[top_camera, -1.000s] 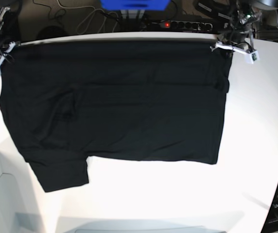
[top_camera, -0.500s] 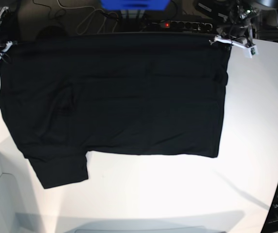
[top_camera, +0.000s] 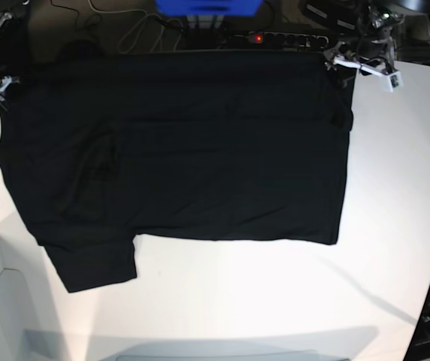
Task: Fold the T-shirt properly
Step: 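Lower the shirt edge and open both grippers, then reach both grippers to the shirt's middle and grasp the fabric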
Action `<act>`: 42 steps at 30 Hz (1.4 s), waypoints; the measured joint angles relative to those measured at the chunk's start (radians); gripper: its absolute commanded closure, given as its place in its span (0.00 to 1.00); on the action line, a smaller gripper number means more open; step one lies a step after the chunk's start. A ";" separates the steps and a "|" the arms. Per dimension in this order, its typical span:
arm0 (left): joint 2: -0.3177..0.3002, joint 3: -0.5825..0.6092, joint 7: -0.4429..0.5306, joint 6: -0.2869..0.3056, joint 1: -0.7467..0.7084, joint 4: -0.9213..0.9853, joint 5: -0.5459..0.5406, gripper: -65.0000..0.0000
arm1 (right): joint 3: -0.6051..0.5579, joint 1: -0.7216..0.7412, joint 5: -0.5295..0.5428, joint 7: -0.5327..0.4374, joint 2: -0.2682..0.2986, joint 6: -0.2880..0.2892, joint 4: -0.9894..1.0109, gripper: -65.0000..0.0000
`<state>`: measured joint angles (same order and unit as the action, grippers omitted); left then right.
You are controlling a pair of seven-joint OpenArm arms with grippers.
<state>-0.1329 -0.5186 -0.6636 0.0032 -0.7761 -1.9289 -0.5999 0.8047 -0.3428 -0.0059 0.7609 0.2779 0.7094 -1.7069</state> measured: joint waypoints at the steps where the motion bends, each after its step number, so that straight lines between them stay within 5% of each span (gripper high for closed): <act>1: 0.000 0.000 0.000 0.000 -0.002 -0.012 0.001 0.17 | 0.000 0.018 -0.007 0.005 -0.004 0.001 -0.005 0.51; 7: -0.008 -0.002 0.002 0.000 0.044 -0.034 0.000 0.16 | -0.003 0.175 0.001 -0.002 -0.002 0.000 0.003 0.51; 18: -0.011 -0.003 -0.010 -0.001 0.436 -0.011 0.014 0.15 | -0.229 0.642 -0.053 -0.034 0.044 -0.008 0.408 0.50; 29: -0.027 0.068 -0.002 -0.003 0.764 0.337 0.189 0.15 | -0.258 0.948 -0.157 -0.487 0.072 -0.014 1.065 0.46; 32: -0.042 0.097 0.002 0.002 0.840 0.426 0.201 0.15 | -0.309 0.964 -0.166 -0.603 0.101 -0.071 1.192 0.44; 42: -0.077 0.216 0.009 -0.002 1.043 0.673 0.202 0.15 | -0.374 0.975 -0.163 -0.691 0.116 -0.169 1.271 0.44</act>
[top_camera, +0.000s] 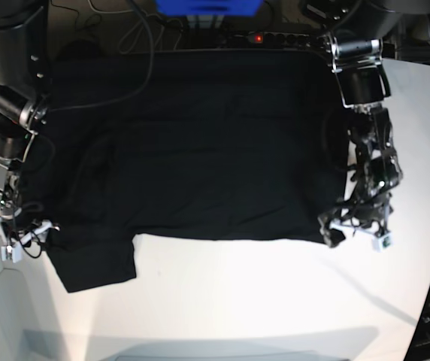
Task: Fold the T-shirt properly
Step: 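Reach both grippers to the shirt's middle and grasp the fabric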
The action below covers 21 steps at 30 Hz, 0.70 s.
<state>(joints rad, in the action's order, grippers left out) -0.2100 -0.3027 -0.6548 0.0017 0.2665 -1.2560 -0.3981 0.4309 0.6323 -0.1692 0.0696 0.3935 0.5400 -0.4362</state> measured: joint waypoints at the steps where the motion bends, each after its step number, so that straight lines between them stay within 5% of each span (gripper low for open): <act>1: -0.001 0.017 0.000 0.000 0.018 0.021 -0.001 0.15 | 0.000 -0.001 0.000 -0.001 0.002 -0.011 0.000 0.44; 13: -0.032 0.262 0.314 0.001 0.150 0.413 0.005 0.15 | 0.001 -0.052 0.009 -0.018 0.002 -0.045 0.002 0.44; 21: -0.039 0.340 0.376 0.001 0.186 0.499 0.006 0.16 | 0.003 -0.068 0.016 -0.031 0.003 -0.047 0.000 0.45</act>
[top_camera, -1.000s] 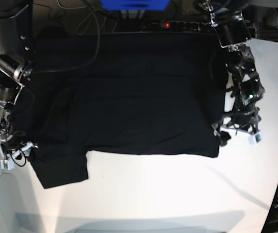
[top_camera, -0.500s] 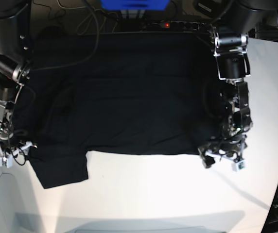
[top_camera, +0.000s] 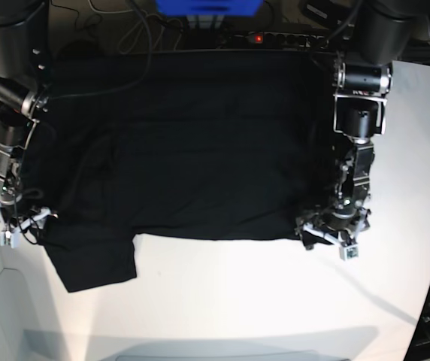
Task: Fold the T-shirt properly
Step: 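Reach both grippers to the shirt's middle and grasp the fabric, then fold the grasped middle over toward the shirt edge by the robot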
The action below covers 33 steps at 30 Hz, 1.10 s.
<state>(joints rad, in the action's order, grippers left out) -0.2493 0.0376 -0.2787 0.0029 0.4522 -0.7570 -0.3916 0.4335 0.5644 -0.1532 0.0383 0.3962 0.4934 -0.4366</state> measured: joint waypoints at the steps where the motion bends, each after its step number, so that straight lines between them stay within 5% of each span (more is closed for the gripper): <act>1: 0.000 0.014 0.000 0.000 0.000 0.000 0.003 0.17 | 0.000 0.000 0.000 0.001 0.000 0.000 0.000 0.45; 5: 0.000 0.030 0.008 0.000 0.000 0.003 0.005 0.41 | 0.000 0.001 0.000 0.001 0.000 0.000 0.000 0.45; 11: 0.000 0.030 0.005 -0.002 -0.003 0.003 -0.004 1.00 | 0.000 0.001 0.000 0.002 0.001 0.000 0.000 0.45; 16: 0.000 0.024 0.002 -0.003 -0.003 0.003 -0.009 1.00 | 0.000 -0.018 0.004 -0.020 0.000 0.000 -0.004 0.55; 22: 0.000 0.022 -0.004 -0.003 -0.013 -0.010 -0.017 1.00 | 0.000 -0.025 0.009 -0.023 0.005 -0.001 -0.005 1.00; 33: -0.024 0.013 -0.067 -0.007 -0.141 -0.326 -0.020 1.00 | 0.007 -0.066 -0.007 0.039 -0.010 0.037 -0.170 1.00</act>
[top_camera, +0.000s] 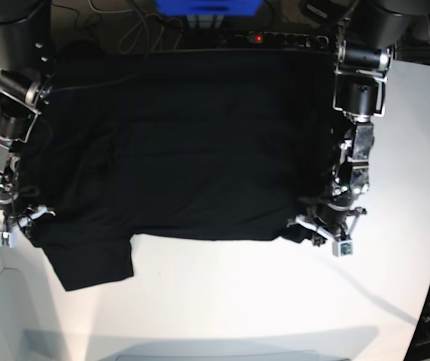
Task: Fold the T-shirt properly
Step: 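Fold the grasped middle over toward the shirt edge by the robot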
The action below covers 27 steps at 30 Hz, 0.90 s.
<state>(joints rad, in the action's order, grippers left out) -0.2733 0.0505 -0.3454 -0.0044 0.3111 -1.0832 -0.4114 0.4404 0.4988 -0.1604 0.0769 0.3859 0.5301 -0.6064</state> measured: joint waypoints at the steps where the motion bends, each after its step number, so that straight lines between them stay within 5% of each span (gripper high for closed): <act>1: 0.000 -0.020 -0.021 0.001 -0.010 -0.029 -0.002 1.00 | 0.013 -0.007 0.000 0.003 -0.003 0.006 -0.027 1.00; 8: -0.005 -0.156 -0.174 0.005 -0.070 -0.202 0.000 1.00 | 0.129 -0.035 -0.002 0.060 -0.015 0.076 -0.145 1.00; 17: 0.002 -0.210 -0.179 0.006 -0.217 -0.393 -0.003 1.00 | 0.205 -0.171 -0.008 0.080 -0.097 0.156 -0.390 1.00; 22: 0.011 -0.291 -0.175 0.008 -0.314 -0.507 -0.110 1.00 | 0.211 -0.250 0.000 0.072 -0.116 0.162 -0.528 1.00; 27: 0.011 -0.372 -0.179 0.004 -0.418 -0.572 -0.196 1.00 | 0.208 -0.365 0.122 0.081 -0.121 0.164 -0.620 1.00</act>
<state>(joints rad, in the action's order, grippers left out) -0.2626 -0.3210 -0.5240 -0.0002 -0.1074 -1.6554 -0.6071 0.6487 0.1341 -0.0387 0.1577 0.2649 0.6945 -1.2266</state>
